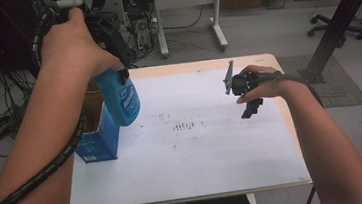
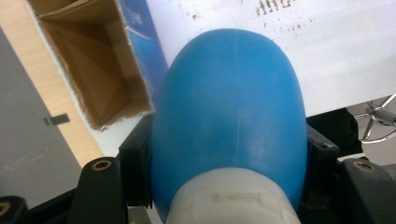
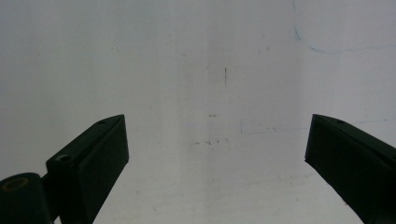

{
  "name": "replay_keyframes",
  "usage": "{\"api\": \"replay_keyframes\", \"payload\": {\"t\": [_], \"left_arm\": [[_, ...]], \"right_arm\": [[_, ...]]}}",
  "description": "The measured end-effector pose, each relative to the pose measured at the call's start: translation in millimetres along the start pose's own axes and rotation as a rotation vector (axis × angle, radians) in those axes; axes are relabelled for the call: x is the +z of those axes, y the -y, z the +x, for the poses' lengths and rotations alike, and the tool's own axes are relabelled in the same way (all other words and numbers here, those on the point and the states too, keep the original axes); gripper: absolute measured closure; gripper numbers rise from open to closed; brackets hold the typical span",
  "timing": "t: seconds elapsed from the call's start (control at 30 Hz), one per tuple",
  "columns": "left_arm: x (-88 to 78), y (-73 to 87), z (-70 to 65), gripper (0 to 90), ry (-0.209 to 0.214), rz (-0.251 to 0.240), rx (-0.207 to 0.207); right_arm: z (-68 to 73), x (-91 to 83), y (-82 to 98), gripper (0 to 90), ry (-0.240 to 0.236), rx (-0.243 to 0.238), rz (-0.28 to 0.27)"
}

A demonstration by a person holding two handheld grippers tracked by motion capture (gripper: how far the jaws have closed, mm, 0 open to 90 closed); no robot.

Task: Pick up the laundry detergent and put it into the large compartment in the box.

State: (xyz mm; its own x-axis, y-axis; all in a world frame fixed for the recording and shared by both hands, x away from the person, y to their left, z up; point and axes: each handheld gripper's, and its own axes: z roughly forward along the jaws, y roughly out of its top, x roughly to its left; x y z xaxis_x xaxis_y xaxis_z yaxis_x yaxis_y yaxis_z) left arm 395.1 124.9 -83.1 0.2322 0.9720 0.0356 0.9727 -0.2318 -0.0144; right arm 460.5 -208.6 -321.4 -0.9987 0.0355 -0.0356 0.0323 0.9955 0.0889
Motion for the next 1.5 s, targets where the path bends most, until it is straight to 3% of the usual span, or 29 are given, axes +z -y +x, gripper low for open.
{"api": "replay_keyframes", "payload": {"t": [0.27,0.63,0.8,1.13,1.5], "left_arm": [[-16.7,1.3,17.8,37.5,0.007,-0.005,-0.073],[-33.1,1.5,58.6,37.6,0.006,-0.028,-0.239],[-35.7,2.0,73.1,37.6,-0.004,-0.033,-0.287],[-33.4,2.5,93.9,37.6,-0.024,-0.071,-0.326],[-15.1,-2.0,109.8,37.6,-0.039,-0.085,-0.348]], "right_arm": [[-1.2,-0.5,1.2,5.9,-0.001,0.001,-0.001],[-1.6,-0.4,2.9,6.0,-0.006,0.009,0.005],[-2.3,0.4,2.1,6.0,-0.006,0.009,0.005],[-3.2,0.8,-2.6,6.1,-0.009,0.0,0.012],[-1.8,-3.4,-6.7,6.0,-0.001,-0.004,0.013]]}}
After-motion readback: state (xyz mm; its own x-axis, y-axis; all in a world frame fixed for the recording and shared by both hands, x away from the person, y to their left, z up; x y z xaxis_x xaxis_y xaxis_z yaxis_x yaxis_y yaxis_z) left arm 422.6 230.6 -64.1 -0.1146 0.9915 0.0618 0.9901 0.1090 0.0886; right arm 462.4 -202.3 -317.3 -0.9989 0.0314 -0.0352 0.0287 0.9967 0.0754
